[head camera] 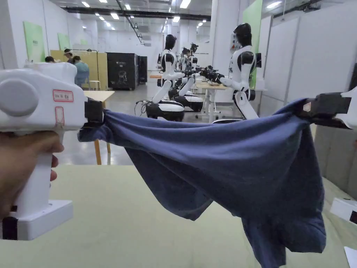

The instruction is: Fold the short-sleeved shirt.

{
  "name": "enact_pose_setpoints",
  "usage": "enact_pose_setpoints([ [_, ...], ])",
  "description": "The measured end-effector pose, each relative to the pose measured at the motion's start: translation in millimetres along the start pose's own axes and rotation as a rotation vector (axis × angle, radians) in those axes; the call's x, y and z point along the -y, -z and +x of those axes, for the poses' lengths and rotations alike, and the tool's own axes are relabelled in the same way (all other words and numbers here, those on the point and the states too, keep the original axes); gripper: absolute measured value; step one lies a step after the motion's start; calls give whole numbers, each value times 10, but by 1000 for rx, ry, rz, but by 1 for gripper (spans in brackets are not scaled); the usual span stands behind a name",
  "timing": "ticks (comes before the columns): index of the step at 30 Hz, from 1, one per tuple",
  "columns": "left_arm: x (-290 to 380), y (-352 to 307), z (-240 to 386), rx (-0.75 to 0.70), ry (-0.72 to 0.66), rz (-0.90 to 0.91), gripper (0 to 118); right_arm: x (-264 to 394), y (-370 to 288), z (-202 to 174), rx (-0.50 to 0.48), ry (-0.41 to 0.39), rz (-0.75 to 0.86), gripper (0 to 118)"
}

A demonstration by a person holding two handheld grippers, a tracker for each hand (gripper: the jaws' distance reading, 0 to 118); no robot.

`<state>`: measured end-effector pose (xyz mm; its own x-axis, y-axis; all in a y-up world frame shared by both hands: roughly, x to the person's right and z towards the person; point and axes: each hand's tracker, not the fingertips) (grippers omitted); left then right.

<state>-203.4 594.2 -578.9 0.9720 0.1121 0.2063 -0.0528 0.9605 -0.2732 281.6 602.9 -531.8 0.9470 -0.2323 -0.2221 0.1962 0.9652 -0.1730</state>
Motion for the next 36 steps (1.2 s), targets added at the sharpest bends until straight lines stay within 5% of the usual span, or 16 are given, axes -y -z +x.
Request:
enact_pose_setpoints([
  [20,-1764,1168,-69,-148,124,113,4,-1377,1488,-246,136,-167,14,3],
  [27,-1125,1800,-288,-163,157,23,4,-842,2127,-66,141,-158,-61,3],
  [36,675,2260,-517,-134,151,-255,4,781,2340,290,125,-188,-307,3],
])
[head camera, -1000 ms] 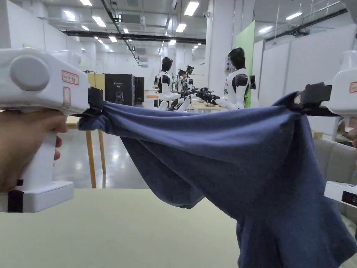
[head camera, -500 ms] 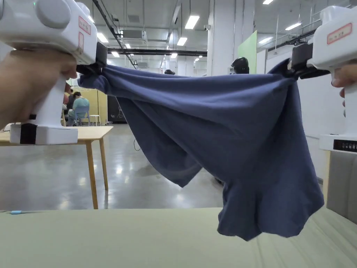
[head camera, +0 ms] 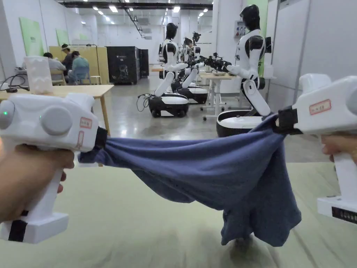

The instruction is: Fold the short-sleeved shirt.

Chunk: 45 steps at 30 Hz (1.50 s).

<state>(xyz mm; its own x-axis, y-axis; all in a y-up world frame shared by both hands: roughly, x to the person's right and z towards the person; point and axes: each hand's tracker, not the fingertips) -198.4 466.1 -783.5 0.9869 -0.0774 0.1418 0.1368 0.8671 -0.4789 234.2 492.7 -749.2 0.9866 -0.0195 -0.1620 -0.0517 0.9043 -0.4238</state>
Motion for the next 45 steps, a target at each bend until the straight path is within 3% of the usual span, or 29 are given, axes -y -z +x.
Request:
enact_pose_setpoints([
  [8,2016,-375,282,108,74,-285,4,1831,-645,-82,-52,-70,-205,3],
  [14,3466,-816,395,176,83,-491,4,3138,-1292,-230,-85,-75,-348,3],
  [17,3855,-923,397,181,90,-511,4,3541,-1429,-330,-94,-104,-415,3],
  [18,3801,-967,383,155,181,-488,4,3615,-1458,-353,-98,-84,-428,3],
  [19,3763,-1025,357,147,124,-412,4,3668,-1478,-364,-107,-70,-432,3],
  [20,3721,-1012,345,142,104,-461,4,3655,-1489,-367,-119,-55,-458,3],
  [22,3713,-972,319,201,133,-525,4,3543,-1556,-378,-89,-107,-370,3],
  [24,3671,-986,342,187,165,-516,4,3437,-1496,-353,-113,-80,-440,4],
  [25,3628,-968,327,182,156,-524,8,3402,-1469,-349,-131,-71,-485,16],
  [26,3579,-965,303,144,129,-548,27,3381,-1486,-372,-135,-84,-496,40],
  [27,3566,-981,307,104,121,-549,67,3373,-1524,-387,-133,-84,-479,71],
  [28,3540,-1018,261,94,99,-540,116,3358,-1606,-401,-143,-78,-454,98],
  [29,3497,-1163,207,123,41,-524,116,3316,-1720,-412,-154,-41,-382,102],
  [31,3366,-1443,190,130,-37,-401,113,3239,-1975,-480,-119,24,-255,102],
  [34,3180,-1869,242,48,-81,-223,113,3150,-2295,-633,-37,16,-57,102],
  [37,3014,-2194,445,-36,-120,-126,109,3145,-2446,-748,-41,81,73,101],
  [38,3008,-2242,503,-54,-110,-94,101,3165,-2462,-778,-40,94,99,95],
  [39,3031,-2227,489,-63,-110,-76,84,3189,-2477,-814,-39,104,117,80],
  [41,3050,-2223,536,-45,-152,-64,15,3242,-2462,-886,-30,105,115,10],
  [42,3065,-2186,561,-32,-177,-66,6,3272,-2427,-909,-17,110,110,1],
  [44,3117,-2092,534,-5,-189,-85,3,3318,-2393,-904,-23,133,87,0],
  [45,3124,-2027,532,31,-171,-142,1,3328,-2372,-895,-75,157,40,0],
])
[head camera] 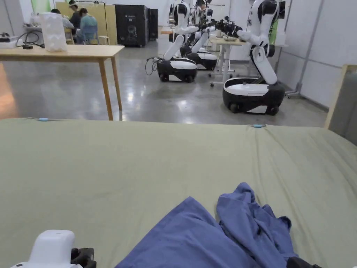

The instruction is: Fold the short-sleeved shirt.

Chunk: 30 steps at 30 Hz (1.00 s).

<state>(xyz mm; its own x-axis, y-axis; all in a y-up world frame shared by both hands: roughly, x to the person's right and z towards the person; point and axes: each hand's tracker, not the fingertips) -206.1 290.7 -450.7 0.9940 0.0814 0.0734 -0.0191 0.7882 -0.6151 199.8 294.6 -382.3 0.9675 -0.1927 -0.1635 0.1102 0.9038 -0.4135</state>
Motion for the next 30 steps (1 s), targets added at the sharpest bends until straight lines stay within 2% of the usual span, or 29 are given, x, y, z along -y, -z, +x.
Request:
enact_pose_setpoints([
  [4,-97,300,-191,25,131,-67,1,-4,-22,-13,34,-44,10,0],
  [5,-132,392,-269,41,151,-96,9,-11,-31,-7,35,-40,11,0],
  [6,-150,480,-275,68,178,-149,37,-28,-38,12,36,-30,16,0],
  [7,-147,574,-324,85,179,-196,37,-43,-41,28,34,-25,17,0],
  [8,-127,692,-392,107,179,-246,53,-61,-42,43,34,-18,19,0],
  [10,-18,924,-461,119,205,-333,118,-69,-36,69,33,-11,23,0],
  [11,-61,925,-508,112,209,-316,115,-73,-22,78,32,-10,21,0],
  [13,-50,1042,-485,90,288,-345,116,-77,31,86,40,-17,13,0],
  [15,245,1085,-253,121,300,-358,115,-108,114,121,44,-23,-2,0],
  [17,361,1170,-189,142,315,-410,110,-148,211,160,47,-25,-18,0],
  [19,447,1267,-209,114,343,-440,92,-220,314,205,52,-35,-34,0],
  [22,424,1254,-278,137,310,-434,87,-409,534,287,94,-106,-72,0],
  [24,382,1214,-332,148,317,-425,71,-584,803,405,128,-118,-92,1],
  [25,357,1163,-351,149,313,-414,43,-681,962,482,141,-131,-108,8],
  [26,340,1104,-275,139,327,-396,18,-777,1129,559,157,-144,-139,22],
  [27,336,1078,-244,194,312,-377,8,-904,1372,658,172,-146,-178,46],
  [28,345,1085,-215,197,305,-388,8,-1005,1577,734,182,-142,-213,86],
  [29,358,1103,-160,164,340,-397,8,-1137,1890,846,178,-143,-262,110],
  [30,354,1129,-177,169,374,-398,8,-1248,2164,935,170,-139,-326,118],
])
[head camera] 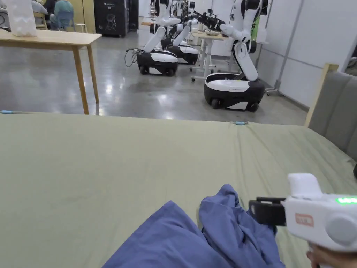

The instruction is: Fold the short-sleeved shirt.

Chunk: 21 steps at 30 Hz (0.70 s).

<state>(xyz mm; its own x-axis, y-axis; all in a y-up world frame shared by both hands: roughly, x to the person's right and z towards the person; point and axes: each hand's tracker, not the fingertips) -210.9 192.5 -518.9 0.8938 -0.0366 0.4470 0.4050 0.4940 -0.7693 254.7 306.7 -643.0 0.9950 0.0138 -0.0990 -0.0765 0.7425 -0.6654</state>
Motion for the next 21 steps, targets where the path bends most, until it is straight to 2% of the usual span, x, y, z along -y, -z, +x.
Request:
enact_pose_setpoints([
  [2,-16,14,-63,27,-40,-8,8,-328,432,82,-2,32,-62,118],
  [5,-42,-81,-91,41,-90,11,7,-738,1107,175,26,6,-190,118],
  [7,-50,-96,-131,73,-140,9,7,-889,1523,277,41,35,-261,118],
  [12,-160,-72,-149,86,-138,-6,7,-955,2201,371,-38,98,-318,112],
  [15,-186,-55,-135,87,-146,-9,7,-840,2434,275,-47,68,-394,102],
  [16,-188,-52,-185,99,-165,-7,7,-799,2483,259,-34,68,-406,90],
  [17,-191,-46,-204,106,-178,-7,7,-742,2529,249,-36,81,-427,71],
  [18,-191,-48,-202,107,-186,-3,7,-672,2547,251,-56,101,-461,47],
  [19,-193,-53,-199,110,-195,0,7,-622,2549,238,-46,87,-444,18],
  [20,-193,-67,-212,114,-206,4,7,-628,2469,220,-8,47,-382,3],
  [21,-196,-79,-215,115,-217,11,7,-629,2405,230,-2,51,-354,3],
])
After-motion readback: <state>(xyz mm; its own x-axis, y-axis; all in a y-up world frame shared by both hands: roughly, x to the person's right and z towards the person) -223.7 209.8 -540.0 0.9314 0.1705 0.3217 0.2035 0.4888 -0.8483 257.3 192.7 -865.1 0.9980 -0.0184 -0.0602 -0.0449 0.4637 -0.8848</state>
